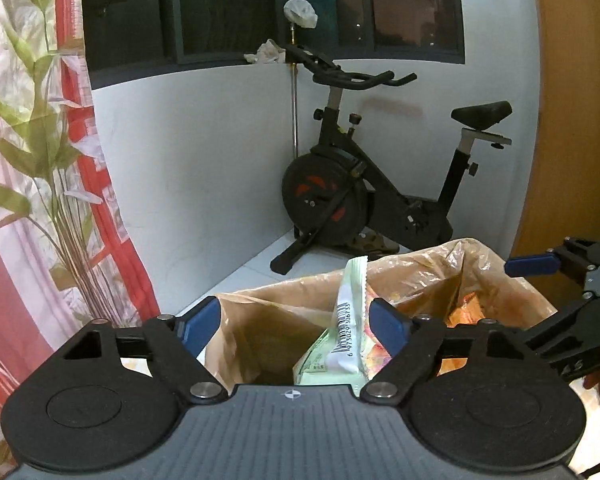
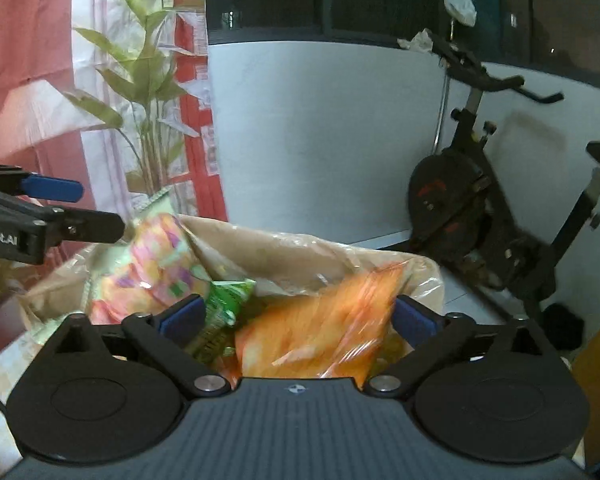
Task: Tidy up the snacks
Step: 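Lower both bags into the paper bag and open both grippers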
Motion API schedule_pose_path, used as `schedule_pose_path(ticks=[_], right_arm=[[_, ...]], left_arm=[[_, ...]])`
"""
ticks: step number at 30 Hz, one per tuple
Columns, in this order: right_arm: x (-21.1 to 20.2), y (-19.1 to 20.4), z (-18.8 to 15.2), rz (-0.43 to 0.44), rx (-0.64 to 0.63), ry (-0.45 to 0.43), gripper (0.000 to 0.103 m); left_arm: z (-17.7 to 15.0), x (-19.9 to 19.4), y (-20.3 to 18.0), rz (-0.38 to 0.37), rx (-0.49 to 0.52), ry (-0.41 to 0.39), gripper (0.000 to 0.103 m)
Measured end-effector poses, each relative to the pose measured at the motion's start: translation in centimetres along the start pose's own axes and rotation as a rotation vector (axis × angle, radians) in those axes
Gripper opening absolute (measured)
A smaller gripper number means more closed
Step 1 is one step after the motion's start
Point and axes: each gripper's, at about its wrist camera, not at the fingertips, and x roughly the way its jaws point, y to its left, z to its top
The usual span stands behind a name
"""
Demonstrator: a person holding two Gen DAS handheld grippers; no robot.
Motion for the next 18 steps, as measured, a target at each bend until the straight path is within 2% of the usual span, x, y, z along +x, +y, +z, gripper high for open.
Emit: schedule_pose_path(ticks=[3, 4, 6, 8, 10, 14, 16, 18], right_arm=[[-0.2, 0.8, 0.1, -0.015, -0.045, -0.012, 0.103], [-0.4, 0.9, 0.2, -0.015, -0.041, -0.023, 0.103], [-0.6, 0.8, 0.3, -0.007, -0.014, -0.034, 0.103], [-0.8, 0.8, 0.3, -0.006, -0.009, -0.038, 0.103], [-1.0, 1.0, 0.2, -0.01, -0.022, -0.042, 0.103], [-1.3, 1.0, -0.2, -0.01, -0.022, -0.042, 0.103], [-1.4, 0.9, -0.3, -0.009, -0.02, -0.041, 0.103], [-1.4, 0.8, -0.4, -0.009, -0.017, -0.041, 0.103]], left_arm=[[-0.1, -0.1, -0.1, -0.015, -0.014, -0.009, 0.082], [-0.2, -0.2, -0.2, -0.016, -0.011, -0.013, 0.077], [-0.4, -0.1, -0.4, -0.021, 0.0, -0.007, 0.061], [-0.5, 0.1, -0.6, -0.042, 0.004, 0.003, 0.034], [-0.5, 0.4, -0.6, -0.061, -0.001, 0.005, 0.021], [-0.4, 0.8, -1.1, -0.111, 0.001, 0.002, 0.017], [-0.5, 1.1, -1.8, -0.124, 0.037, 0.001, 0.017], [-0.7, 2.1, -2.6, -0.117, 0.082, 0.04, 0.017]])
